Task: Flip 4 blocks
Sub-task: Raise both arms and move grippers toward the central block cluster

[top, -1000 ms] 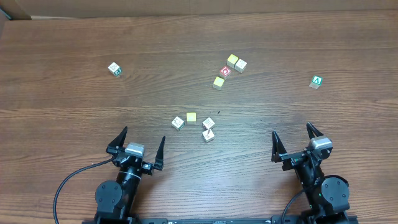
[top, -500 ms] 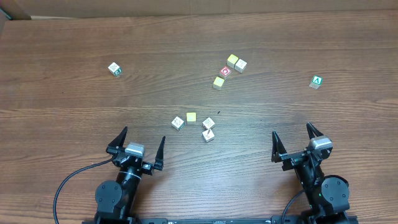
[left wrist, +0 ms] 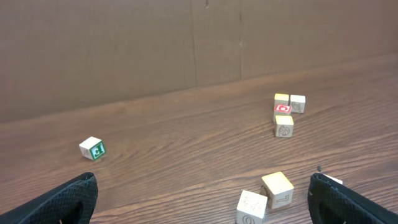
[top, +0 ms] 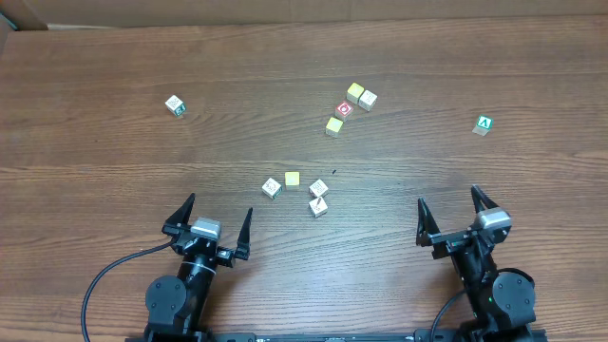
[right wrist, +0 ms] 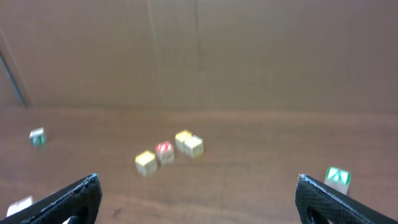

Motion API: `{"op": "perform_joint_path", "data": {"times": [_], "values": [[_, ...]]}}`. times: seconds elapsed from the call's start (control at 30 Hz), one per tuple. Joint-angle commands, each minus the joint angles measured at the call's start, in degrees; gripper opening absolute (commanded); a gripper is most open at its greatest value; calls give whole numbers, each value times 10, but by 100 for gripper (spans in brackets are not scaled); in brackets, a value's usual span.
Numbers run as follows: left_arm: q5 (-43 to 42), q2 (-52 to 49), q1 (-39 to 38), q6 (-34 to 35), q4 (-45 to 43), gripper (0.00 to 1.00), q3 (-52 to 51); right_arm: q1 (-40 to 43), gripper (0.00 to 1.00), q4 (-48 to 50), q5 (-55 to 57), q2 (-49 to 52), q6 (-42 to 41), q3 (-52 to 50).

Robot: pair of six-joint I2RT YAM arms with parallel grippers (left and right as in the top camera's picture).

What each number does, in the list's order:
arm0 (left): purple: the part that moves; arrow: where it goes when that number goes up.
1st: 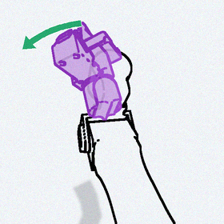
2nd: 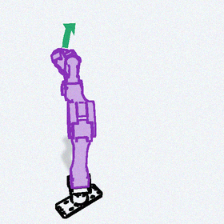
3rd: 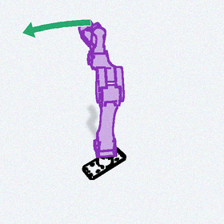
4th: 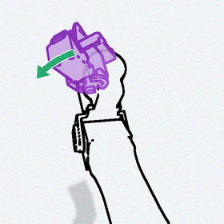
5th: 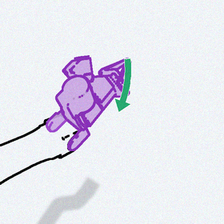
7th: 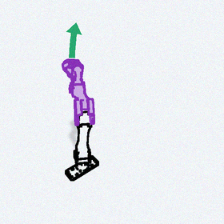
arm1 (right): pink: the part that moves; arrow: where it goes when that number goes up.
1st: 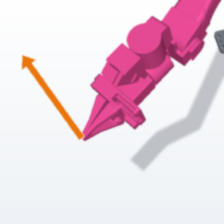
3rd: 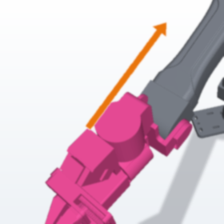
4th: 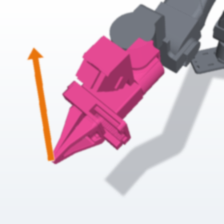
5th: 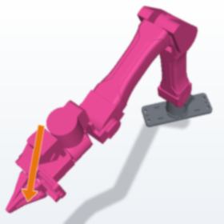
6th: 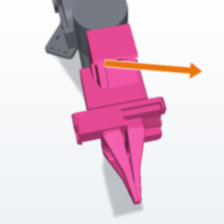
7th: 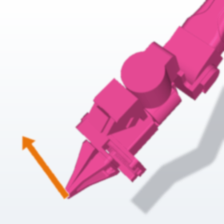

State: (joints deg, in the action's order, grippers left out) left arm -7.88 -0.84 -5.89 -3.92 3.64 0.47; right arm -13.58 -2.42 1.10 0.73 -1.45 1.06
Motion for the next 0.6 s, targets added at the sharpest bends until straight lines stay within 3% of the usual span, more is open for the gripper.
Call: {"op": "perform_joint_path", "data": {"times": [0.0, 0.13, 0.3, 0.57], "values": [[-2, 6, 2, 64, 2, 100, -2, 2, 100, 24, 17, -6, 4, -6], [-49, 0, 2, 120, -3, 100, -2, 2, 100, 17, -56, -4, -6, -5], [-85, -37, 2, 123, -6, 100, 14, 2, 100, -30, -110, 29, -63, 23], [-91, -218, 2, 121, 18, 100, 168, 2, 100, -112, -206, 220, -63, 205]]}}
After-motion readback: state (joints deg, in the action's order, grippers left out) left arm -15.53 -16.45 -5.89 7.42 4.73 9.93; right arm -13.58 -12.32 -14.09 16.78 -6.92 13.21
